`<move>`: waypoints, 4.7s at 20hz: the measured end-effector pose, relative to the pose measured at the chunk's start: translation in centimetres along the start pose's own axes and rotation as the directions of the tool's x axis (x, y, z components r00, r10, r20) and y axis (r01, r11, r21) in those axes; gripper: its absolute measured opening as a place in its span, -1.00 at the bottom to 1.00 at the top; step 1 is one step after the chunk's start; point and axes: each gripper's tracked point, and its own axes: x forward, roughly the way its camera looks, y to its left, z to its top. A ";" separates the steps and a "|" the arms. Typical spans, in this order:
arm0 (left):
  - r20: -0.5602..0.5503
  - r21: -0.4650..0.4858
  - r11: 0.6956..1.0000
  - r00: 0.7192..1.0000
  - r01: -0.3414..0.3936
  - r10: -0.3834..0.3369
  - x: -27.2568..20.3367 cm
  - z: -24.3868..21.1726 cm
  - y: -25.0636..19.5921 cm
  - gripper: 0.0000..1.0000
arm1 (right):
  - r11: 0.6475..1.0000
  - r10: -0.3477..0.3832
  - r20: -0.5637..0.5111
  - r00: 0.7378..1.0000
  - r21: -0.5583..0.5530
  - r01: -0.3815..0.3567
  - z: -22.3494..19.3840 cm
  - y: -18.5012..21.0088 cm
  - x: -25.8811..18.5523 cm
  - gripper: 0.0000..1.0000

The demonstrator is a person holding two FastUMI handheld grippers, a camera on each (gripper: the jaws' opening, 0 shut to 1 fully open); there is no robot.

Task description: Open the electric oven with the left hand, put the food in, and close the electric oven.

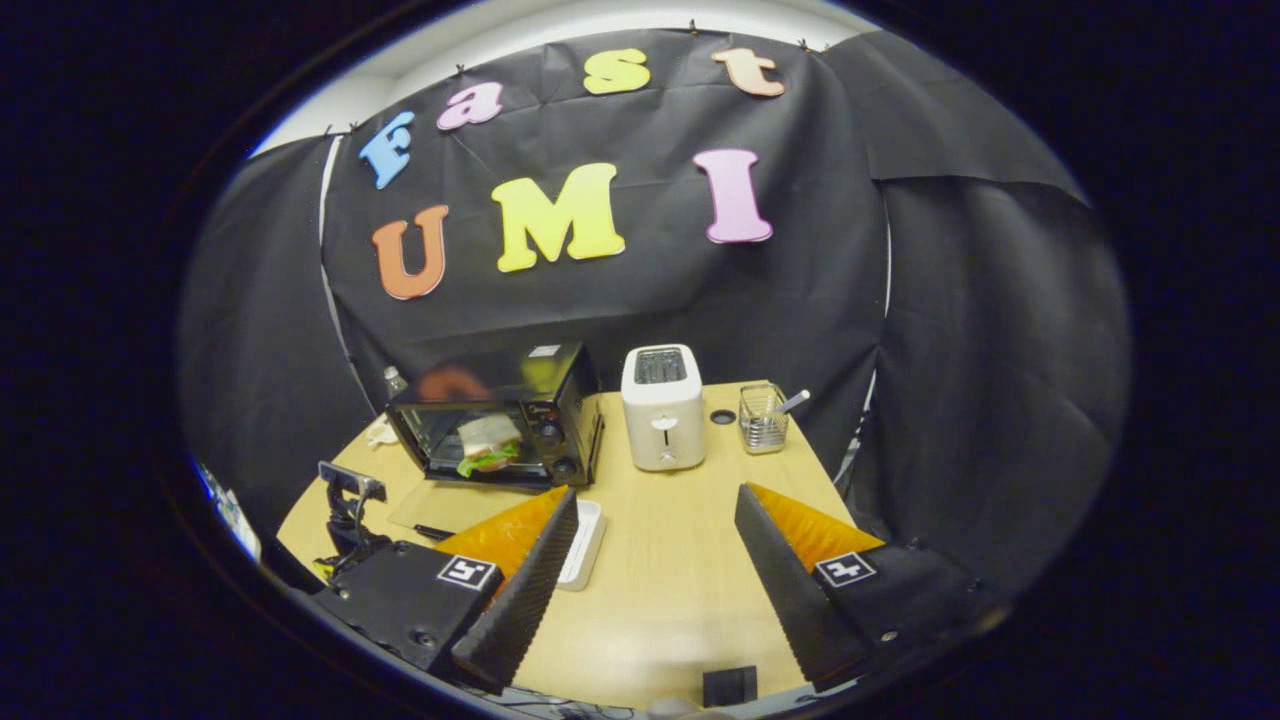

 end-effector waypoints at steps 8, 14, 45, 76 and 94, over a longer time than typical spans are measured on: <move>-0.014 -0.016 1.000 1.000 -0.016 0.016 2.7 1.5 0.6 0.92 | 1.000 -0.008 -0.027 1.000 0.021 0.008 -0.4 -0.6 0.8 1.00; 0.006 -0.011 1.000 1.000 -0.002 0.002 1.8 3.3 0.7 0.92 | 1.000 -0.001 -0.024 1.000 0.014 0.001 0.1 0.1 1.4 1.00; 0.185 -0.025 0.999 0.983 0.022 -0.017 3.1 19.9 0.7 0.91 | 0.994 -0.028 -0.074 0.997 0.104 0.036 -1.3 -0.8 4.6 0.80; 0.647 -0.027 0.999 0.762 -0.029 0.040 -27.8 31.2 7.4 0.91 | 0.995 0.080 0.277 0.958 -0.074 -0.062 14.0 8.8 -4.1 0.80; 0.685 -0.051 0.998 0.728 0.021 0.019 -39.0 29.8 9.7 0.88 | 0.996 0.048 0.389 0.920 -0.087 -0.015 17.0 13.3 -12.5 1.00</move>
